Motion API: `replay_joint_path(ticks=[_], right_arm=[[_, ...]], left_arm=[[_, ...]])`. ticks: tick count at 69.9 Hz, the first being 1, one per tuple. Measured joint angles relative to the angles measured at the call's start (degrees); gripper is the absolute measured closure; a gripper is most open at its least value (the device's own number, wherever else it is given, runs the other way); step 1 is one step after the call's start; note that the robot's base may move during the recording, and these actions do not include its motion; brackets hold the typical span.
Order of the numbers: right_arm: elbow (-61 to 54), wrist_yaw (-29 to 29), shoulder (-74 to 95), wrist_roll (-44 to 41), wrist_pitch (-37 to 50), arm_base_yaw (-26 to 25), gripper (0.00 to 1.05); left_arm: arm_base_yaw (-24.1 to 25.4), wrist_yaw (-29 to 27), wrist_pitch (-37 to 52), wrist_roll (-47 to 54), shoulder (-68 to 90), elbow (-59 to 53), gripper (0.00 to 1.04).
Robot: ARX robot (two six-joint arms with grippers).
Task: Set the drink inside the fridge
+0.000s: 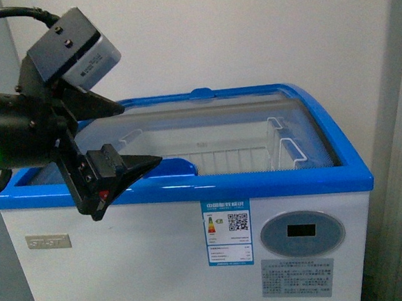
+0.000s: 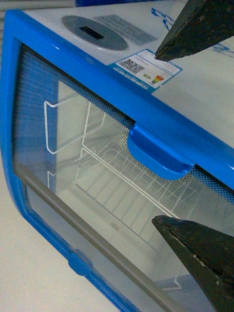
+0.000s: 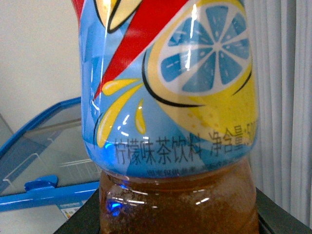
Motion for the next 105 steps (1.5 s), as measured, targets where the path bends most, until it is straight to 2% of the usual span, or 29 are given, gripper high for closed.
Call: replay_joint_path(ticks=[34, 50, 63, 83, 92, 105], right_arm=[[0.0, 0.0, 0.0, 0.0, 0.0, 0.0, 0.60], [0.0, 0.0, 0.0, 0.0, 0.0, 0.0, 0.60], [0.0, -0.1, 0.0, 0.0, 0.0, 0.0, 0.60], [0.0, 0.0, 0.0, 0.0, 0.0, 0.0, 0.60], [0.0, -0.2, 0.0, 0.0, 0.0, 0.0, 0.60], [0.0, 0.0, 0.0, 0.0, 0.0, 0.0, 0.60]], left_arm=[[-0.3, -2.1, -7.1, 9.1, 14.1, 15.5, 0.08], [0.6, -3.3, -12.0, 11.0, 23.0, 26.9, 0.08], [0.9, -1.9, -16.5, 11.3, 29.8, 38.2, 0.08], [0.7, -12.5, -18.7, 13.0, 44.2, 63.8, 0.08], [0.7, -20.0, -18.5, 12.1, 53.3, 78.6, 0.08], [-0.7, -27.5, -15.7, 8.6, 61.3, 90.4, 0.08]])
